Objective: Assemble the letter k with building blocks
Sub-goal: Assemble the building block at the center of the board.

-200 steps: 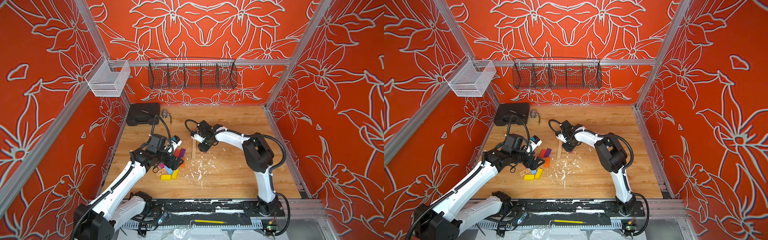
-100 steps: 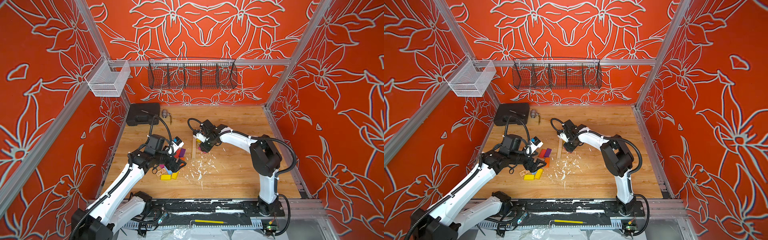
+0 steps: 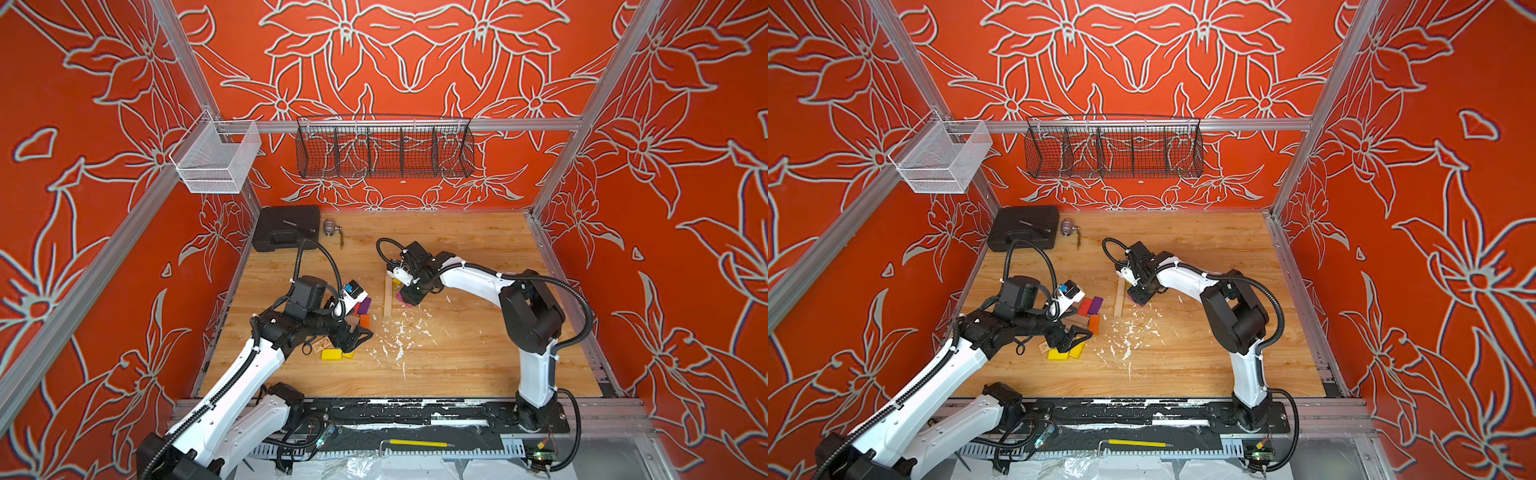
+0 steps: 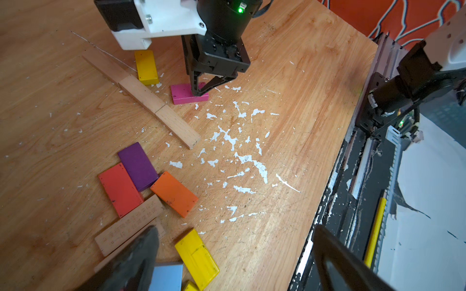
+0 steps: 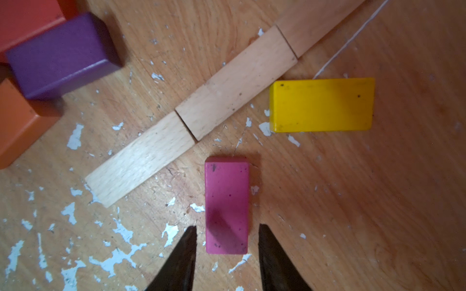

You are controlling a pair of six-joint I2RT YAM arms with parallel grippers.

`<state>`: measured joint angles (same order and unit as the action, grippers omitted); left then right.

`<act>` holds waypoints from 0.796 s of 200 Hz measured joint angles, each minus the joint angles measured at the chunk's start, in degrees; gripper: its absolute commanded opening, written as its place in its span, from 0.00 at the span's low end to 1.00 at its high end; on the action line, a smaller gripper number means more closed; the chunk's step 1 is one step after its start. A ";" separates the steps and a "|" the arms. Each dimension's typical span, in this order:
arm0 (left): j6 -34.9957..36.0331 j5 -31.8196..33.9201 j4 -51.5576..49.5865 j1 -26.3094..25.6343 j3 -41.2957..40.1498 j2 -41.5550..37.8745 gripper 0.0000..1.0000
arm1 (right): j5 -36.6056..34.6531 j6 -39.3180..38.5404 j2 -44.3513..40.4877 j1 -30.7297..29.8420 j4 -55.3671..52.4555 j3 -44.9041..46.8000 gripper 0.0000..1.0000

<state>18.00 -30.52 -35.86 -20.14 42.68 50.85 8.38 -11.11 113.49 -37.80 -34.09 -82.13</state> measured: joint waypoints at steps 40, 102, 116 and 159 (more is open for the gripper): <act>0.02 1.25 0.04 -0.02 0.00 0.13 0.93 | 0.02 0.52 1.53 0.00 0.11 -0.04 0.38; 0.00 2.10 0.42 -0.02 0.00 0.15 0.93 | -0.02 1.27 2.97 0.00 0.28 -0.52 0.32; -0.02 2.21 0.42 -0.02 0.00 0.17 0.93 | -0.04 1.31 2.99 0.00 0.31 -0.52 0.31; -0.02 2.38 0.42 -0.02 0.00 0.35 0.93 | -0.09 1.42 3.19 0.00 0.37 -0.76 0.31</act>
<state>17.98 -28.14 -35.44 -20.16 42.68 51.20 8.29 -9.69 116.68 -37.80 -33.71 -82.89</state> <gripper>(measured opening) 0.933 0.324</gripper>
